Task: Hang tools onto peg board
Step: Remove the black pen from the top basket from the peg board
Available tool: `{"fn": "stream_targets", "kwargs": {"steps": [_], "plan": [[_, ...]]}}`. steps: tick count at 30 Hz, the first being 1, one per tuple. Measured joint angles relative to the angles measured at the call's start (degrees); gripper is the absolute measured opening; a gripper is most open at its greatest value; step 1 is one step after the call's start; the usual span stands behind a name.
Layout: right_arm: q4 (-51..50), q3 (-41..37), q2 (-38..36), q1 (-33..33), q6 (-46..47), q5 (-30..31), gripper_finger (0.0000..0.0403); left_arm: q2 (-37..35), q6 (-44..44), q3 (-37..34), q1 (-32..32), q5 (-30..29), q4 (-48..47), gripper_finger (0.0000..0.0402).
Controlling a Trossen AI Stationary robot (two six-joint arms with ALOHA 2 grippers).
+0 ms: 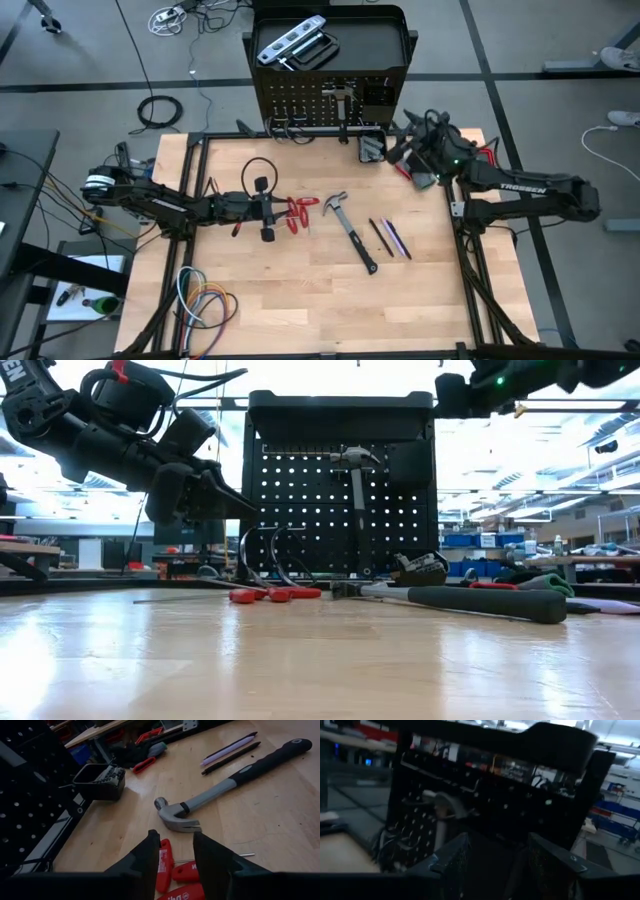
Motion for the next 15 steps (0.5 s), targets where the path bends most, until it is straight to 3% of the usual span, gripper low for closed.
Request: {"fn": "stream_targets", "kwargs": {"steps": [4,10,15], "plan": [[6.62,-1.72,0.62,-5.33,-0.28,-5.41,0.0208,-0.01,0.02,0.00,0.00,0.00,0.07,0.0122],[8.75,-2.04,2.47,-13.76,4.89,-18.05,0.0206,-0.02,0.07,0.00,0.00,0.00,0.15,0.0122],[11.12,-2.04,5.83,-18.82,7.98,-22.37,0.0205,0.00,0.19,0.00,0.01,0.00,0.23,0.0122]]}}
